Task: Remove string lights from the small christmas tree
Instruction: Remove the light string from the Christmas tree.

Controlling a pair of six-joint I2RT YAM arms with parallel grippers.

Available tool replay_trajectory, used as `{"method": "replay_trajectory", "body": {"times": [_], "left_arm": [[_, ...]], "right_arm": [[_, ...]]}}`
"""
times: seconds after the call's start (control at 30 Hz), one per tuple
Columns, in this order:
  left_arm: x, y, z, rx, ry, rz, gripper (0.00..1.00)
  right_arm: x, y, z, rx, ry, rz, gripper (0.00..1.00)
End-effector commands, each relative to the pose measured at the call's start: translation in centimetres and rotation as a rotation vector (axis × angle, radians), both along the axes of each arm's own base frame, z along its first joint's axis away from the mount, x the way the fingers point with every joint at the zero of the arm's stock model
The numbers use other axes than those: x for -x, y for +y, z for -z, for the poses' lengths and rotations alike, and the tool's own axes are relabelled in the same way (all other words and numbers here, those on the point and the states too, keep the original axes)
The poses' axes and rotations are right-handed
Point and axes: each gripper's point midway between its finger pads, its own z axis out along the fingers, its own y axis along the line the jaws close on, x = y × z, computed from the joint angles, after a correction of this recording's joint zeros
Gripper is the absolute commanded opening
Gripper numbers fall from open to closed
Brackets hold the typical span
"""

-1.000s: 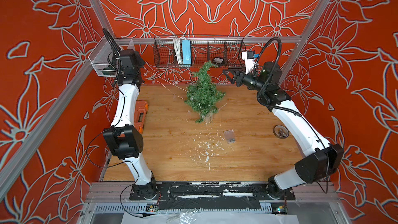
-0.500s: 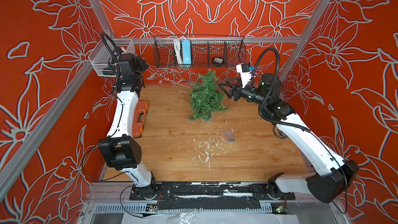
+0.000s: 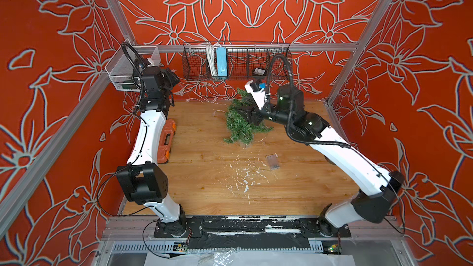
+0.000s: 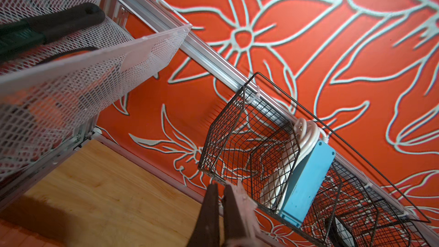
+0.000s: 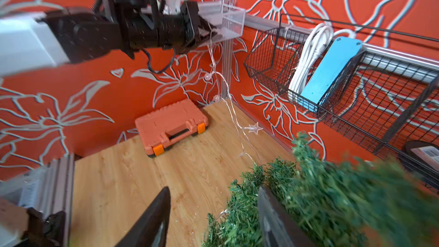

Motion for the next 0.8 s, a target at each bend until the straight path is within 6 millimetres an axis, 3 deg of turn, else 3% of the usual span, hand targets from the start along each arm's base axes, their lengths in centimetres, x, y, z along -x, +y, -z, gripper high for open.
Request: {"method": "replay_trajectory", "body": {"times": [0.0, 0.2, 0.23, 0.27, 0.3, 0.63, 0.77], "left_arm": [[0.7, -0.9, -2.7, 0.012, -0.086, 0.039, 0.00], [1.3, -1.7, -4.5, 0.015, -0.135, 0.077, 0.00], [1.3, -1.7, -4.8, 0.016, -0.139, 0.081, 0.00], [1.4, -1.8, -5.1, 0.014, -0.143, 0.085, 0.00], [1.5, -1.9, -5.3, 0.012, -0.147, 0.090, 0.00], [1.9, -2.6, -6.2, 0.000, -0.172, 0.125, 0.00], [2.1, -3.1, -6.5, -0.001, -0.180, 0.151, 0.00]], "right_arm": [[-1.8, 1.3, 1.4, 0.154, -0.074, 0.071, 0.57], [-5.0, 4.7, 3.5, 0.260, -0.118, 0.128, 0.60], [-5.4, 5.2, 4.0, 0.275, -0.119, 0.132, 0.62], [-5.9, 5.5, 4.1, 0.283, -0.123, 0.144, 0.74], [-6.4, 5.7, 4.2, 0.291, -0.126, 0.155, 0.77], [-9.4, 7.6, 5.7, 0.394, -0.192, 0.245, 0.71], [-9.7, 8.5, 6.4, 0.405, -0.209, 0.229, 0.61]]}}
